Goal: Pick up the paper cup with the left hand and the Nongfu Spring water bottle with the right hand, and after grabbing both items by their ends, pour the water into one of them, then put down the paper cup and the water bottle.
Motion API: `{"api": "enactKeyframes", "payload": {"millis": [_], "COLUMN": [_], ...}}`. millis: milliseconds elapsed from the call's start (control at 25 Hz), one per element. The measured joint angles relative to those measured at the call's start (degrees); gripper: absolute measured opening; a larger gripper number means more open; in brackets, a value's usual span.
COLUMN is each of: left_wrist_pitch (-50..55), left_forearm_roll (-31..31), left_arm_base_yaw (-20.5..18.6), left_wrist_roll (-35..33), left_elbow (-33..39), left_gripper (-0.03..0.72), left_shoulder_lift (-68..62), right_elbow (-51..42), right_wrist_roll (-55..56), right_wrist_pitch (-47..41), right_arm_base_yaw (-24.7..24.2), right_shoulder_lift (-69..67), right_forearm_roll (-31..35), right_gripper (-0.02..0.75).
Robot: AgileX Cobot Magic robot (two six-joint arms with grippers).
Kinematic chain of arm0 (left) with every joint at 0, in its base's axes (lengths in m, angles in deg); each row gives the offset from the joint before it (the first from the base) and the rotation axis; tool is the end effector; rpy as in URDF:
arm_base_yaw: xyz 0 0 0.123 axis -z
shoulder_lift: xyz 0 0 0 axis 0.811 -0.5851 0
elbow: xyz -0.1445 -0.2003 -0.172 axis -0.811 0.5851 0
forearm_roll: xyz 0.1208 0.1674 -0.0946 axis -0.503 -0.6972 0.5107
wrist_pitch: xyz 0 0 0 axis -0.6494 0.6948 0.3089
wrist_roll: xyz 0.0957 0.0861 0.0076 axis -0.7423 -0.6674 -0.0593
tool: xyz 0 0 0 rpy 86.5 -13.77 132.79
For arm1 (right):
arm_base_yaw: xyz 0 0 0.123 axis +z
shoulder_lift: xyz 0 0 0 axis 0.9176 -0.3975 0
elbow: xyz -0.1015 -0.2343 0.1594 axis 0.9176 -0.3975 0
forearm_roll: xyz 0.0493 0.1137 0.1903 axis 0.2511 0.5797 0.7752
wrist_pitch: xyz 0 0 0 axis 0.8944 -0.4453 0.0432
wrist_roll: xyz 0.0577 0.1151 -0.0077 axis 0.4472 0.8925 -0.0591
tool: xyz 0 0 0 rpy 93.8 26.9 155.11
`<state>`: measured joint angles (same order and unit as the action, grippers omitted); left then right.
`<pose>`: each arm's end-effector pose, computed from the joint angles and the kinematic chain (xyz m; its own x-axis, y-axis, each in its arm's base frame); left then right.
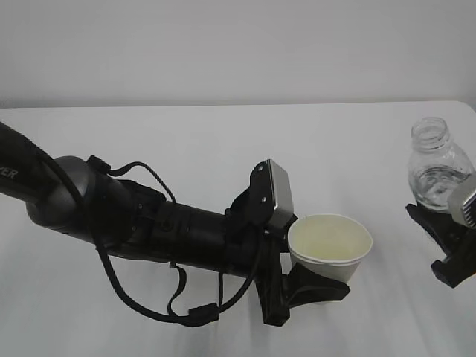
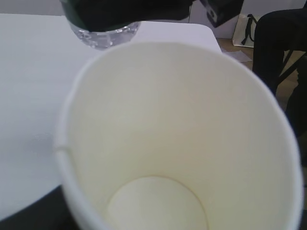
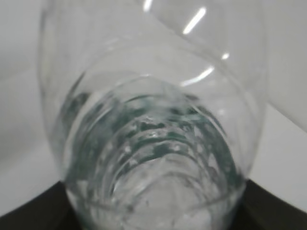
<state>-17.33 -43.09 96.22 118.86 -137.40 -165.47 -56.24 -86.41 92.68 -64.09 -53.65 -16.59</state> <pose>0.2437 -0.3451 0.1284 -0.0500 0.3299 -0.9427 0.9982 -0.0134 -0.0576 0.2287 0.0380 0.1937 -0.1570 -0.5978 -0.7861 -0.4248 0.7594 -0.4927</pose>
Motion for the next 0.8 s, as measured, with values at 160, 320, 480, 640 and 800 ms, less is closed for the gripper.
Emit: {"api": "enactKeyframes", "payload": {"millis": [160,320,480,640,800], "left_wrist_pitch": [-0.36,-0.58,-0.58,-1.1,-2.25], "left_forearm_roll": [0.0,0.0,0.0,-0.1,-0.31], "left_arm_base_yaw": [0.0,0.0,0.0,0.0,0.0], "left_wrist_roll": [0.0,0.0,0.0,0.0,0.0], "left_elbow": [0.0,0.0,0.0,0.0,0.0], "left_gripper": [0.446,0.446,0.446,0.446,0.446], "left_shoulder_lift": [0.0,0.0,0.0,0.0,0.0], "right_elbow": [0.0,0.0,0.0,0.0,0.0], "right_wrist_roll": [-5.13,-9.43,-14.49,-16.15,-18.49], "right_wrist_pitch": [0.0,0.0,0.0,0.0,0.0], "right_arm_base_yaw": [0.0,0.0,0.0,0.0,0.0], "right_shoulder_lift": [0.0,0.0,0.0,0.0,0.0], "right_forearm_roll": [0.0,0.0,0.0,0.0,0.0], "right_gripper": [0.454,0.454,0.454,0.454,0.454]}}
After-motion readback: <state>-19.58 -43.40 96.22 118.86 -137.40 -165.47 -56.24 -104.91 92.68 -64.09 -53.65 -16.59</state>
